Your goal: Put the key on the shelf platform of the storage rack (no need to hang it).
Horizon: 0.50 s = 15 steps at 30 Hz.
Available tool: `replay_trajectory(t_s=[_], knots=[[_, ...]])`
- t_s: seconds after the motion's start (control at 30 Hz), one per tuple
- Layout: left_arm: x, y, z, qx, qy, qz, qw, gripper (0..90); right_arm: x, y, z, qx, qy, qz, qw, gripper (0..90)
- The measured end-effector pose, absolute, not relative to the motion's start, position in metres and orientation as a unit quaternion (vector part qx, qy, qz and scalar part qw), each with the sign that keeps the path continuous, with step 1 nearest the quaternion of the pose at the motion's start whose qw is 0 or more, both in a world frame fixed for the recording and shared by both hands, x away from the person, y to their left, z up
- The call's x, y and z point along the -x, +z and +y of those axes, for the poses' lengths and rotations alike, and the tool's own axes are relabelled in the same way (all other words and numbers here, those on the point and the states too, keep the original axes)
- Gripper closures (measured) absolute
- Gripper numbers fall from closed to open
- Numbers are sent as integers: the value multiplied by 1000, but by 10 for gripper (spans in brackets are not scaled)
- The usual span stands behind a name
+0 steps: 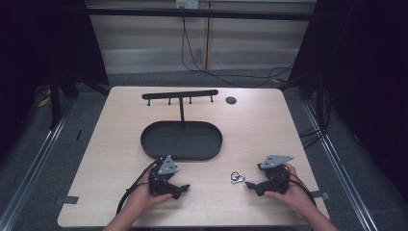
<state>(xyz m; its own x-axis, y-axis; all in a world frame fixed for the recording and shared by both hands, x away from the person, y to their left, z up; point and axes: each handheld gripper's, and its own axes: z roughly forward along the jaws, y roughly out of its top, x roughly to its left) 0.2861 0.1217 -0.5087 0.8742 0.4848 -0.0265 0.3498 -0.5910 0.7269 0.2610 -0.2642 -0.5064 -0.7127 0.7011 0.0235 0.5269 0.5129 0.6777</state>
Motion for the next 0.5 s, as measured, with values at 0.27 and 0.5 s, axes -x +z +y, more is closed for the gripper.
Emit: replay_trajectory(t_s=[0.27,0.5], knots=[[-286,-509,122,-888,86,235,387,155,-266,-495,-254,-332,294,889,109,220],[-286,-509,122,-888,86,235,387,155,-272,-485,-233,-298,252,916,89,283]])
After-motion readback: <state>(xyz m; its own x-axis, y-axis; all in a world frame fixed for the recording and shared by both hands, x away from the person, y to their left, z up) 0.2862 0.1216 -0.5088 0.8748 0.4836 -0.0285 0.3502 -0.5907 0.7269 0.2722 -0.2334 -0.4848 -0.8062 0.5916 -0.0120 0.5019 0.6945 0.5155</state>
